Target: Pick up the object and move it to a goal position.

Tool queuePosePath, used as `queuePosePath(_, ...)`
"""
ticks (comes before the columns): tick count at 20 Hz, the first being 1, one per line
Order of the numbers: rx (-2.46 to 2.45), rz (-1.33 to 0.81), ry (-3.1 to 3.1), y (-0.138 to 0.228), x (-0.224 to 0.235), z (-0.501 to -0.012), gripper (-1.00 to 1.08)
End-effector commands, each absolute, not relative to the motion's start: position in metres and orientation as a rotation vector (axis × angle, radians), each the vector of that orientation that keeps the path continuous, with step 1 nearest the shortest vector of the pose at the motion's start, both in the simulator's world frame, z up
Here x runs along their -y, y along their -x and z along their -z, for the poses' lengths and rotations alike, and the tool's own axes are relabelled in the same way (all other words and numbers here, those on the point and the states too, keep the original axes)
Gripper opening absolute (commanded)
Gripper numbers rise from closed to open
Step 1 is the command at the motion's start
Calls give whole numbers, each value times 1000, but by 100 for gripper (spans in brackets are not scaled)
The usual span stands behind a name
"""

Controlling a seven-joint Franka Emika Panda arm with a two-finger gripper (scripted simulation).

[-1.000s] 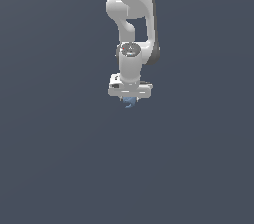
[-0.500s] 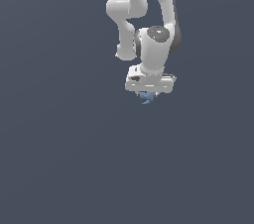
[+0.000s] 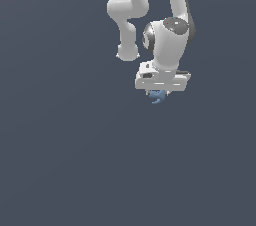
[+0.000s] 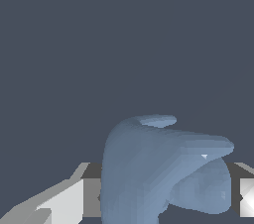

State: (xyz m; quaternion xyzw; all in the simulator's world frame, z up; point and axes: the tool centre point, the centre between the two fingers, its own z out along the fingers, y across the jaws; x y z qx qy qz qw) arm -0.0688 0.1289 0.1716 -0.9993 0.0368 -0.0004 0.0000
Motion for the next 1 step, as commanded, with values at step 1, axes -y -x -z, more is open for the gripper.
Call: queuePosePath(1, -118, 0, 3139, 68, -130, -173, -100)
